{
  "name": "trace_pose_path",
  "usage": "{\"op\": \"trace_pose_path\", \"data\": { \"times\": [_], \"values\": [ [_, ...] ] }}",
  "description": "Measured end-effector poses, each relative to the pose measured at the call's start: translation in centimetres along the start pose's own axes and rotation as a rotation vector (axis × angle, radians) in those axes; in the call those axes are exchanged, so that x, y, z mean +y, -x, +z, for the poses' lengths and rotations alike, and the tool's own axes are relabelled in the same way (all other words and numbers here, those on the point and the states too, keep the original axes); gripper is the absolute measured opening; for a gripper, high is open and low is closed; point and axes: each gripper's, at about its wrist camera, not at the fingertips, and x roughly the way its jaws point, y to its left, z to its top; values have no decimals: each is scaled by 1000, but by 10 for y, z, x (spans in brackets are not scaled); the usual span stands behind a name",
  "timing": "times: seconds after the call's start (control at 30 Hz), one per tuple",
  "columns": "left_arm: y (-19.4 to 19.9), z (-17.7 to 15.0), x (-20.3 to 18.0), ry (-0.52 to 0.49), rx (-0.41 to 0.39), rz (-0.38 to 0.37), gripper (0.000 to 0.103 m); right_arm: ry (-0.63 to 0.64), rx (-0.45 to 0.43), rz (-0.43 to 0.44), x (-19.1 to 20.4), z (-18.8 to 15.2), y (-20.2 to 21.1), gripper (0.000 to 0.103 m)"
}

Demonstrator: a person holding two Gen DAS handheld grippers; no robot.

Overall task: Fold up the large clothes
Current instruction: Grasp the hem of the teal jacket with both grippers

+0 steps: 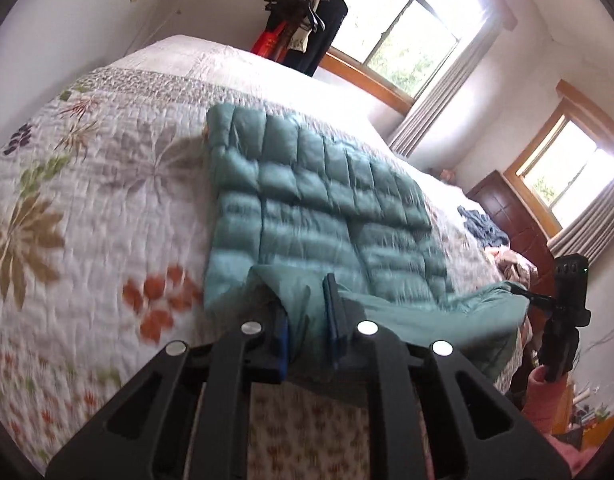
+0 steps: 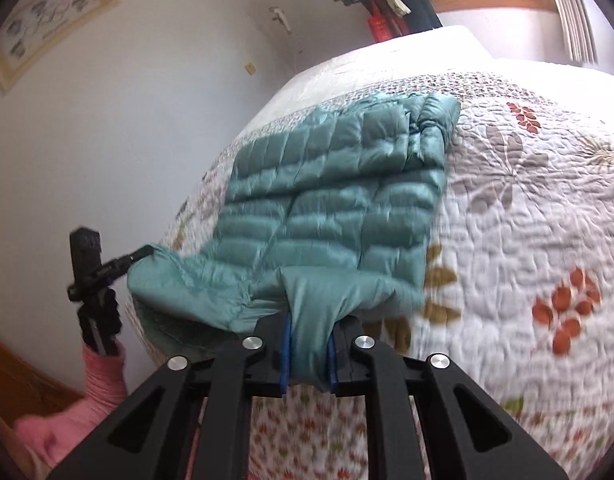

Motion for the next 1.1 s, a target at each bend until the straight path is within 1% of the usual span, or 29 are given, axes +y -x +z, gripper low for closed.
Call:
{"op": "trace_pose_path", "data": {
  "times": [0.13,0.3,0.43,0.57,0.67,0.8,0.83,0.9,0.93,0.97,1.03,1.1],
  "values": [
    [-22,33,9,38,12,-33,14,-67,19,35,-19,38,-14,13],
    [-59,67,21,65,51,-34,18,-111,48,28,-38,76,-38,13],
    [-95,90,46,142,97,-51,21,-175,78,38,-61,102,-63,13],
    [-129,105,66,200,138,-60,22,-239,114,46,-86,123,-92,13],
    [-147,112,80,235,154,-62,23,-267,127,42,-101,135,-109,14],
    [-157,116,95,290,160,-114,24,-300,122,72,-119,144,-117,16],
    [-156,117,97,294,157,-124,24,-303,118,80,-121,145,-116,17],
    [-150,118,99,295,145,-131,25,-312,107,93,-128,146,-113,23],
    [-145,118,100,294,135,-135,26,-320,91,88,-132,146,-109,31],
    [-140,118,101,292,123,-131,27,-321,68,67,-135,147,-103,42],
    [-125,120,102,286,79,-101,38,-307,7,-4,-141,148,-88,52],
    [-108,121,103,262,29,-60,40,-312,-22,-19,-148,145,-76,52]
  ]
}}
